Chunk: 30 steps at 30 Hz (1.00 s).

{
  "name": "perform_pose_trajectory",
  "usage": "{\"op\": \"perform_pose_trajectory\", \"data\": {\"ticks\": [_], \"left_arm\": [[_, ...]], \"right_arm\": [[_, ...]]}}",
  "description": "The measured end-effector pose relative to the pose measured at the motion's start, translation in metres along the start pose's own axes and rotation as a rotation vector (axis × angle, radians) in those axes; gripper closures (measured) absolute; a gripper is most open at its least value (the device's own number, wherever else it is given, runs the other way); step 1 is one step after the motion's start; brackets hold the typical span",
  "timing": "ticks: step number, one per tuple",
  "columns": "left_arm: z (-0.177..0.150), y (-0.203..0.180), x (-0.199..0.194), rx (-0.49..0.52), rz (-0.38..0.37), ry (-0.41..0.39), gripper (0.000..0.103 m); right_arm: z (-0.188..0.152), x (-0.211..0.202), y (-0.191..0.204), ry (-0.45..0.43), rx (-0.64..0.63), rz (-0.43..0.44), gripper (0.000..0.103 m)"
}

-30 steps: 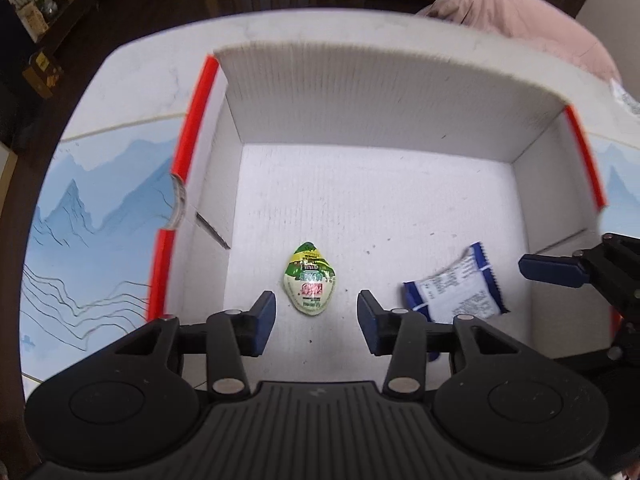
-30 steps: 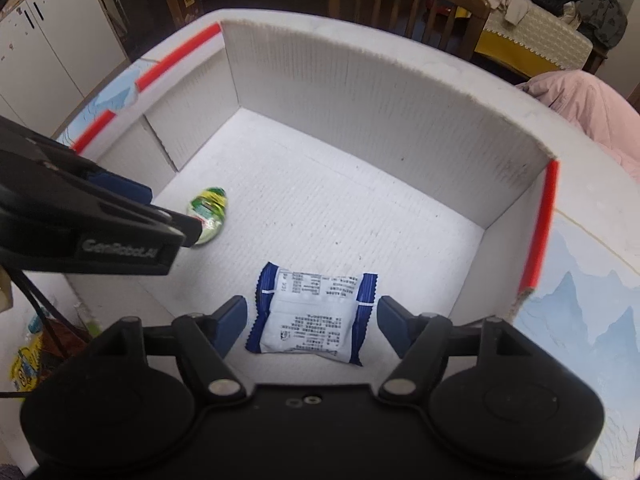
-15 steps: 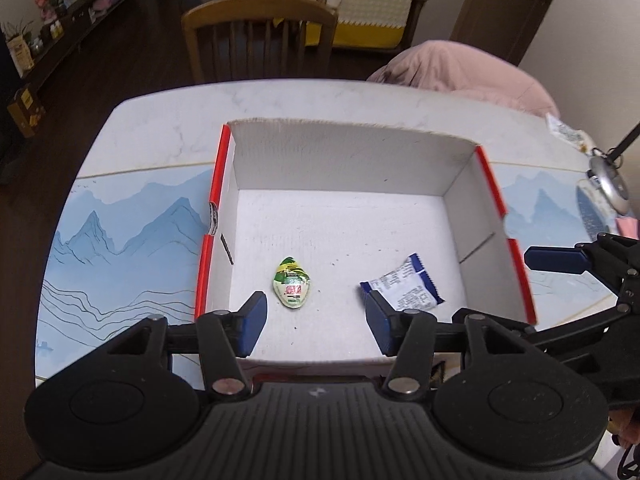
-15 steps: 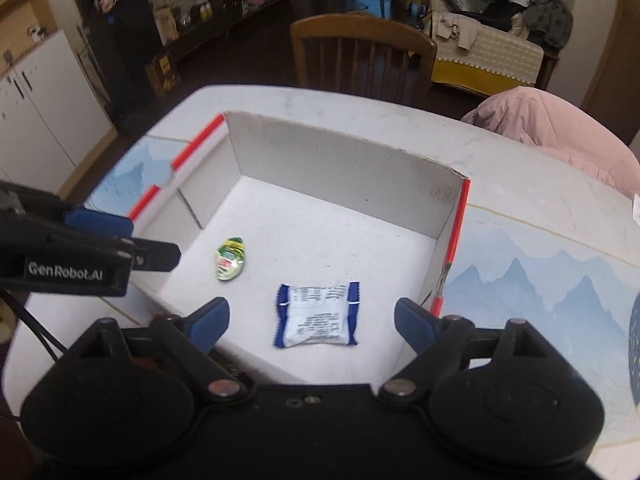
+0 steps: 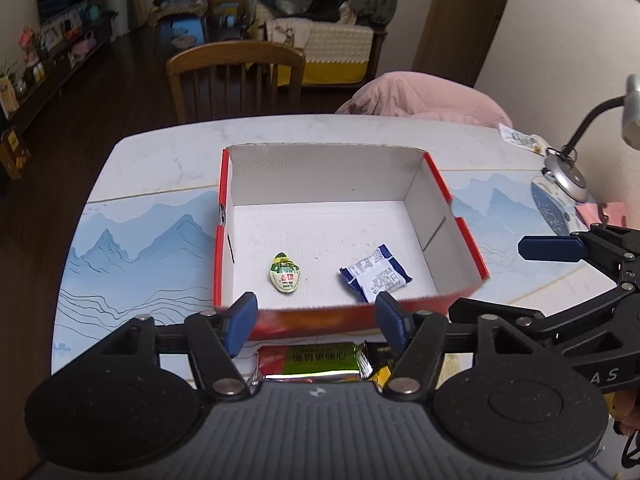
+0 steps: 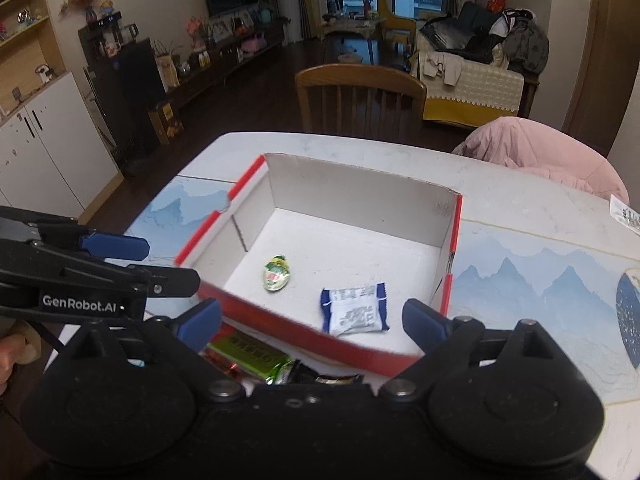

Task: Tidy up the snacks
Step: 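Open both tools to drop the candy and biscuit, then lift out, then grasp the yellow Minion jelly pack with the left tool while the right tool grasps the brown chocolate bag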

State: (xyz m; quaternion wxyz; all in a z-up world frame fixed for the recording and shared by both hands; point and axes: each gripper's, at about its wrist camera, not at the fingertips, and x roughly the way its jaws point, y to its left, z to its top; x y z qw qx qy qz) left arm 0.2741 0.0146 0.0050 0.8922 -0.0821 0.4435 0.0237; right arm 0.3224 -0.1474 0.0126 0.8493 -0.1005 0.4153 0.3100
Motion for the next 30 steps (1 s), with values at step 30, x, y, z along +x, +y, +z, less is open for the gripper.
{"op": "perform_pose_trajectory", "data": {"ticks": [30], "left_arm": [[-0.153,0.073,-0.001,-0.098,0.02,0.132,0.019]], "right_arm": [[-0.133,0.01,0.062,0.018,0.024,0.047,0.0]]}}
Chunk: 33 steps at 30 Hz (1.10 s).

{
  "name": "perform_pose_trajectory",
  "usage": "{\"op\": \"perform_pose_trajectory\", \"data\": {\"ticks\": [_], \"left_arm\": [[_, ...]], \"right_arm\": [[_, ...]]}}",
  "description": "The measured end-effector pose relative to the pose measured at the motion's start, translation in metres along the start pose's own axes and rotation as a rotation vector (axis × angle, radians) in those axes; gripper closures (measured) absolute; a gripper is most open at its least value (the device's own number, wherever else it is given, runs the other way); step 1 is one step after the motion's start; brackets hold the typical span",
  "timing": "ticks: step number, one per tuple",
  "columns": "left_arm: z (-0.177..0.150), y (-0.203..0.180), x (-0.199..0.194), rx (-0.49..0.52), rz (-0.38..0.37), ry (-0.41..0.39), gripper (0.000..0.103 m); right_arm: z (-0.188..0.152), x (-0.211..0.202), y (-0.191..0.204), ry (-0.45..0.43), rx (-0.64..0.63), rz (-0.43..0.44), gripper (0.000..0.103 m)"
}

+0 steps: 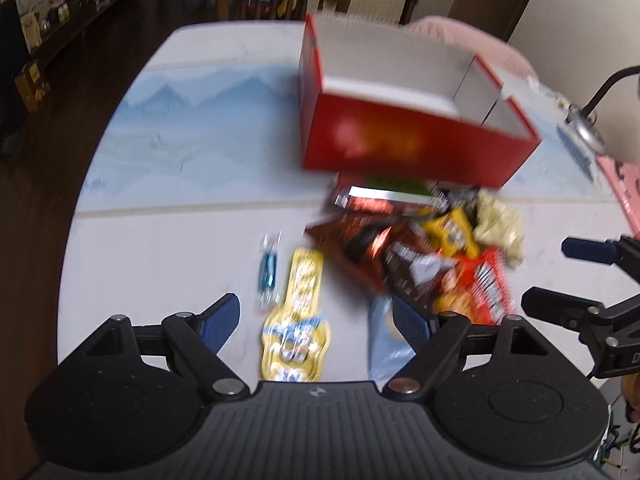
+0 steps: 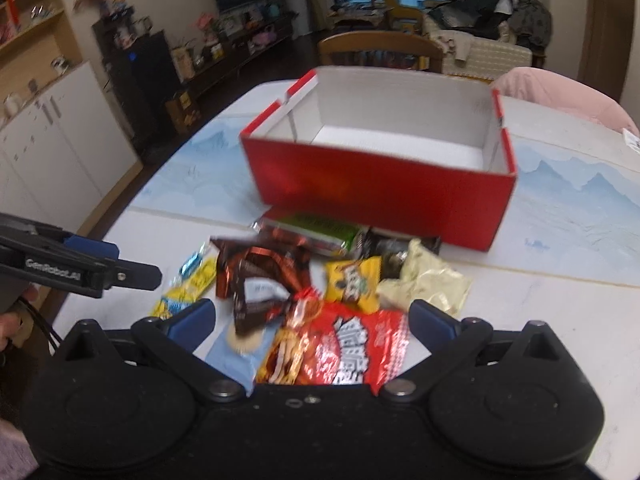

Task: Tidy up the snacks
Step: 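Grasp the yellow Minion jelly pack with the left tool while the right tool grasps the brown chocolate bag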

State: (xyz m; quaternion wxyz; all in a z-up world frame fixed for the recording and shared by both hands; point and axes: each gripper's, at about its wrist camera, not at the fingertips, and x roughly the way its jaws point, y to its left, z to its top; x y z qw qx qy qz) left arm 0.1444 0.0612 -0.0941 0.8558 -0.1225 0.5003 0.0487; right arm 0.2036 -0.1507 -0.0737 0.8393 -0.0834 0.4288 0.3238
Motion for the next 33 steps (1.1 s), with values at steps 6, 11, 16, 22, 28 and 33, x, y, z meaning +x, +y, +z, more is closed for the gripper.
{"op": "perform_pose_trajectory", "data": {"ticks": [6,11,16,22,28,33], "left_arm": [[-0.02,0.011,0.027,-0.027,0.014,0.06,0.019],[-0.03,0.011,0.042,-0.016,0.033,0.077,0.019],[-0.037,0.006,0.049,0.044,0.047,0.073,0.02],[-0.039,0.008,0.055,0.062,0.061,0.059,0.02],[-0.039,0.005,0.06,0.098,0.078,0.055,0.027],[-0.039,-0.005,0.059,0.149,0.089,0.048,0.042]], "right_arm": [[-0.006,0.024,0.016,0.042,-0.095,0.001,0.001],[-0.005,0.043,0.026,0.076,-0.158,0.006,0.002],[0.001,0.059,0.036,0.097,-0.215,0.012,0.006],[0.01,0.077,0.039,0.112,-0.219,0.017,0.012],[0.012,0.091,0.047,0.133,-0.285,0.0,0.02],[0.011,0.095,0.052,0.137,-0.322,-0.016,0.027]]}}
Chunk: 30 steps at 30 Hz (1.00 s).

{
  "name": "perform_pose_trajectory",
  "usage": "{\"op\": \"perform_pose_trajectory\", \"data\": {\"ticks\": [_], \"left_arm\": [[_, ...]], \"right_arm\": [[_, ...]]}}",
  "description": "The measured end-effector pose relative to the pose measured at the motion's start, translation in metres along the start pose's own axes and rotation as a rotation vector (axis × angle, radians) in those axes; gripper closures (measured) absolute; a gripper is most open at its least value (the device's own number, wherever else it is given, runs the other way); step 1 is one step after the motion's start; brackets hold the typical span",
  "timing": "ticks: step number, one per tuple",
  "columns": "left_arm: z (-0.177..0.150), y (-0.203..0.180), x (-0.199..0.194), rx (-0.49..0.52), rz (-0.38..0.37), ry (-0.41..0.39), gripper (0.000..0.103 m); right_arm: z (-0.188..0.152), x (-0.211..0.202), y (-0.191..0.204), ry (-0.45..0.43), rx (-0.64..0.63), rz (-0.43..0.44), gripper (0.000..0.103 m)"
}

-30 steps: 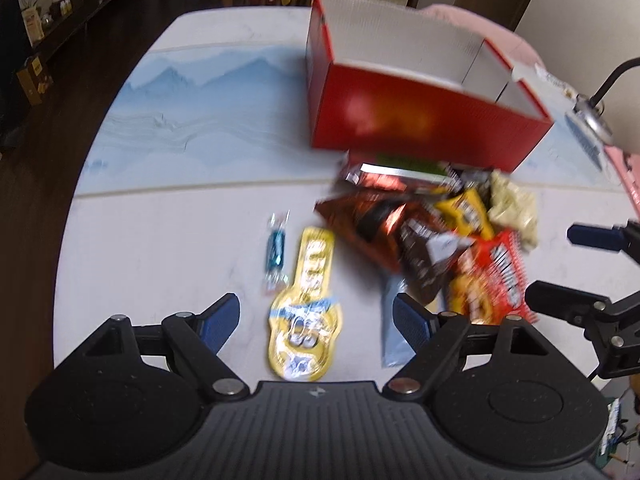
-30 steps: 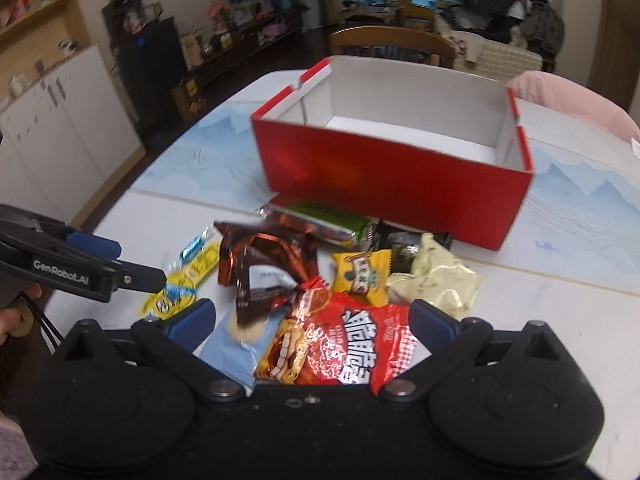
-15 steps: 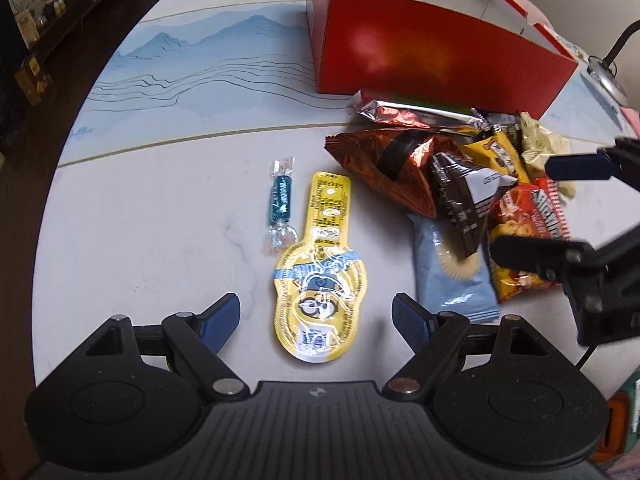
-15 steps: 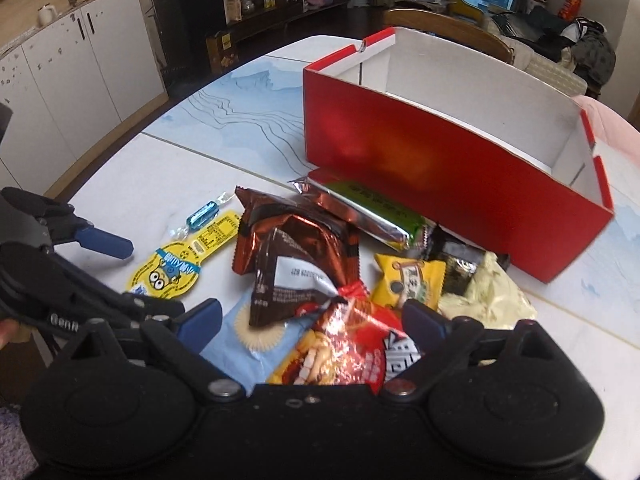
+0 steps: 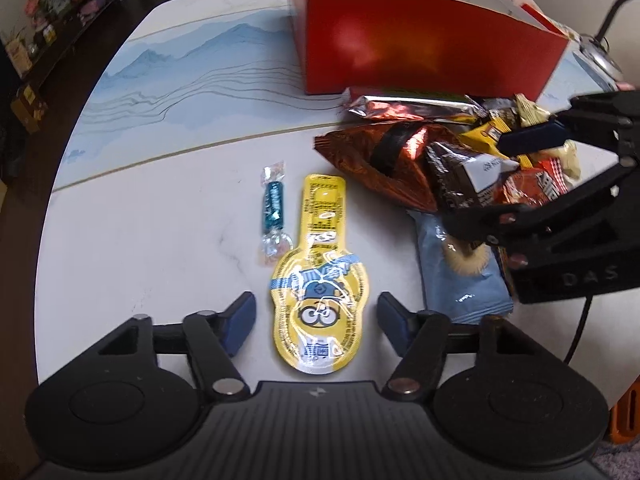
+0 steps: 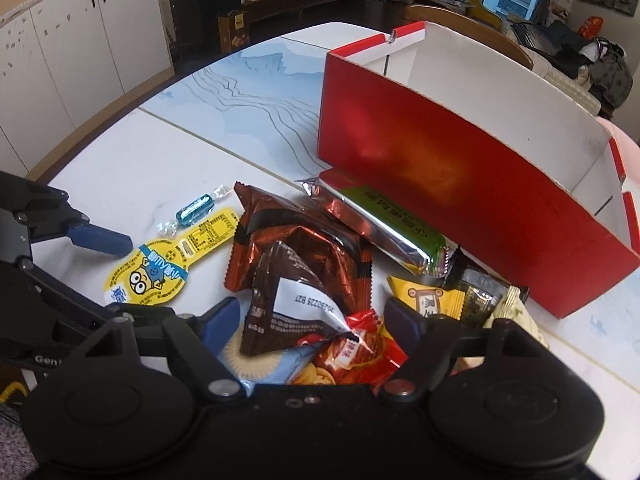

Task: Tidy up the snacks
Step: 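Grasp the yellow Minion jelly pack with the left tool while the right tool grasps the brown chocolate bag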

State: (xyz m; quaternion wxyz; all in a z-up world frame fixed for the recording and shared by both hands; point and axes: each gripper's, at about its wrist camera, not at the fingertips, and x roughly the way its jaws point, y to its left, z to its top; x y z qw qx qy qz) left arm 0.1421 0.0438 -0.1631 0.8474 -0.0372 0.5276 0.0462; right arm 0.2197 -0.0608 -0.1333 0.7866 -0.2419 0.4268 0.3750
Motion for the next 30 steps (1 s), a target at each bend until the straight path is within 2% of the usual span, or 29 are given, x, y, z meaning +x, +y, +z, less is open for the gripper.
{"op": "perform_pose_trajectory", "data": {"ticks": [4,8,14,23,30], "left_arm": [[0.001,-0.006,-0.002,0.023,0.0,-0.004,0.052],[0.0,-0.006,-0.002,0.023,-0.003,0.0,0.052],[0.001,-0.002,-0.003,-0.018,-0.02,0.003,0.053],[0.002,0.008,-0.005,-0.108,-0.053,0.02,0.053],[0.001,0.013,-0.011,-0.165,-0.084,0.026,0.053]], "right_arm": [[0.0,0.001,0.006,0.002,-0.036,-0.015,0.038],[-0.001,0.0,0.012,-0.007,-0.067,-0.023,0.05],[-0.003,-0.005,0.013,-0.026,-0.063,-0.037,0.06],[-0.005,-0.02,0.003,-0.05,0.033,-0.02,0.07],[-0.011,-0.033,-0.004,-0.07,0.101,0.006,0.071]]}}
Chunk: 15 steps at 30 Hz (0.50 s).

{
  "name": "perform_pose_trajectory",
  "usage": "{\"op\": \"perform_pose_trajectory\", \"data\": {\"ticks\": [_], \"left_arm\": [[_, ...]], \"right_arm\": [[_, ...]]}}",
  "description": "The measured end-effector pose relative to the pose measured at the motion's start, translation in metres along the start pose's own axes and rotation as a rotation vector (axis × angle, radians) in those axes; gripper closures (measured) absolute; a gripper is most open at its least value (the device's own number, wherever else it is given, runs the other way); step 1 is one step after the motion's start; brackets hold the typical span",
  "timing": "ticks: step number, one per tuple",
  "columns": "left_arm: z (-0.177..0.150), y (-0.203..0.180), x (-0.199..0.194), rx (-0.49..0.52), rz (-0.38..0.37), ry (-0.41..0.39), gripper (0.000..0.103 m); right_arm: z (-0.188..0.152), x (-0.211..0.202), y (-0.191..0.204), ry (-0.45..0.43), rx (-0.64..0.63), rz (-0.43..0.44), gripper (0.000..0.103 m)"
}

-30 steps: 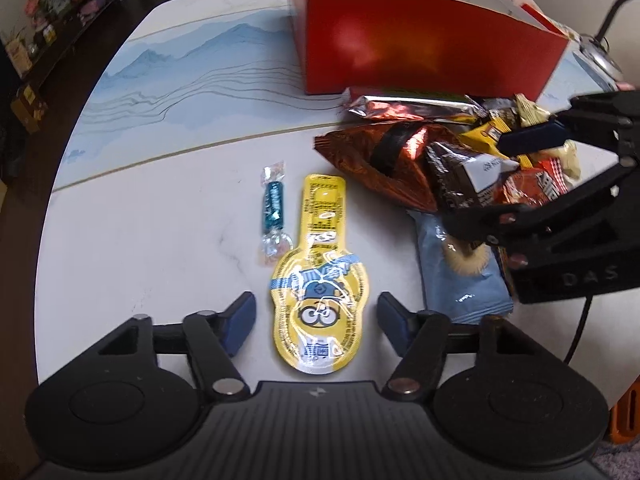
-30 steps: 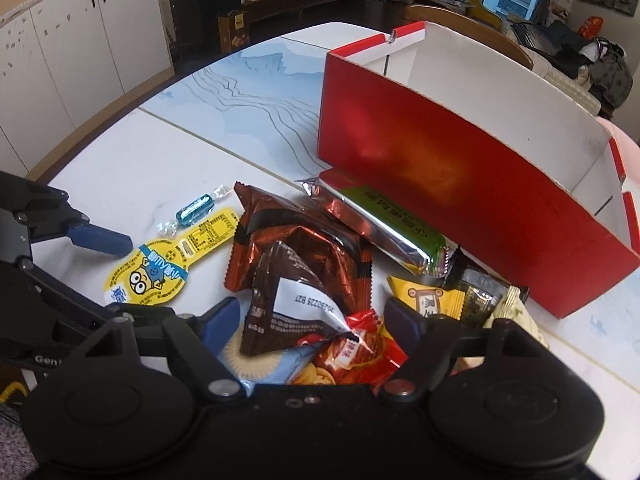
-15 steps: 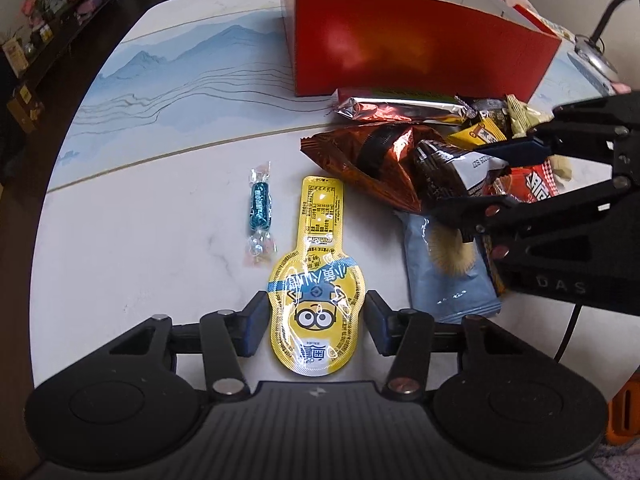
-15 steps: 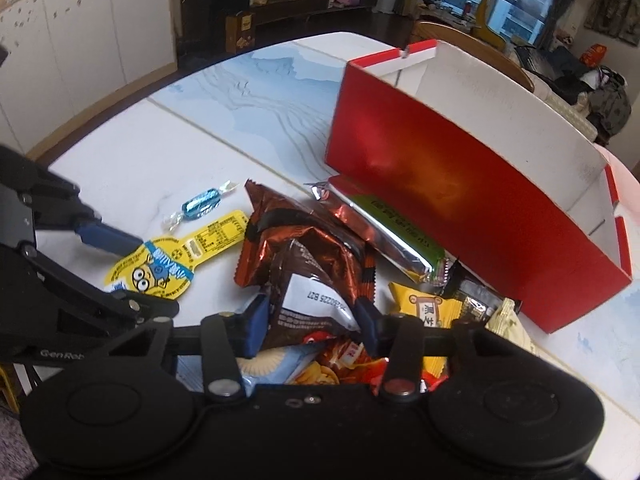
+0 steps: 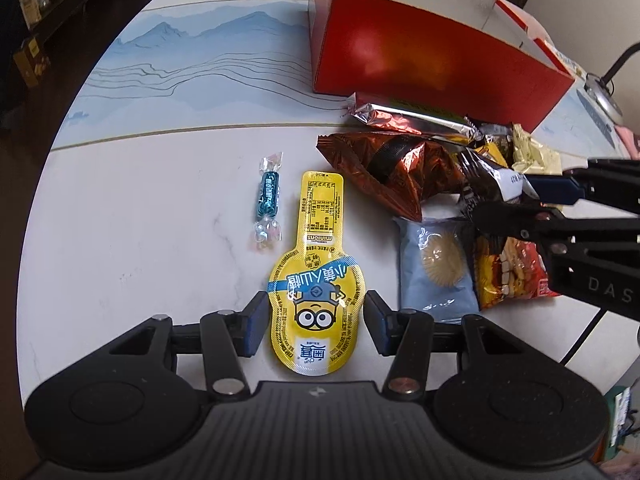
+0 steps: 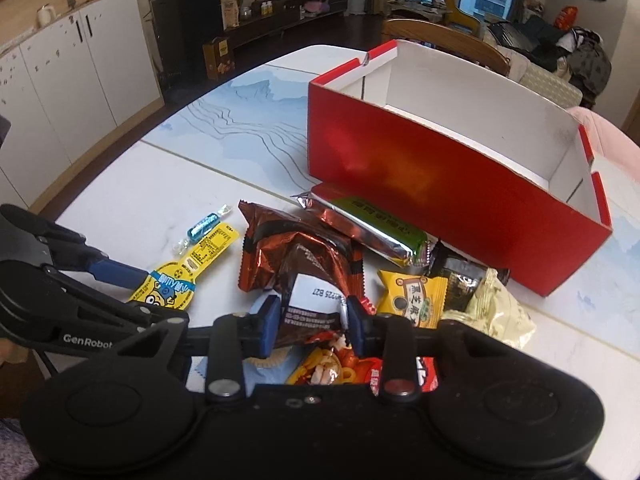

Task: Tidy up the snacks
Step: 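Grasp the yellow Minion jelly pack with the left tool while the right tool grasps the brown chocolate bag, then carry the yellow jelly pack and brown bag with both tools into the red box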

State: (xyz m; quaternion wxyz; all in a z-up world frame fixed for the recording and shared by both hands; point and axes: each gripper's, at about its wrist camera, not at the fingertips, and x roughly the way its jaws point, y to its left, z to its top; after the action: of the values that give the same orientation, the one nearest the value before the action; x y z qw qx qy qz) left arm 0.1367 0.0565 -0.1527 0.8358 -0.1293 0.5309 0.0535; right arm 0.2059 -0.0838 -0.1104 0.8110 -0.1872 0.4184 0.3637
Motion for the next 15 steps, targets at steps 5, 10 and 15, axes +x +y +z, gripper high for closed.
{"op": "perform_pose_trajectory", "data": {"ticks": [5,10,15], "left_arm": [[0.003,-0.001,-0.015,-0.023,-0.011,-0.015,0.053],[0.011,-0.007,-0.035,-0.02,-0.012,-0.053,0.053],[0.024,-0.016,-0.058,0.0,-0.01,-0.11,0.053]], "right_arm": [[0.002,-0.015,-0.004,-0.027,0.026,0.001,0.071],[0.007,-0.035,-0.007,-0.059,0.025,-0.033,0.071],[0.016,-0.055,-0.019,-0.1,0.052,-0.046,0.07]]}}
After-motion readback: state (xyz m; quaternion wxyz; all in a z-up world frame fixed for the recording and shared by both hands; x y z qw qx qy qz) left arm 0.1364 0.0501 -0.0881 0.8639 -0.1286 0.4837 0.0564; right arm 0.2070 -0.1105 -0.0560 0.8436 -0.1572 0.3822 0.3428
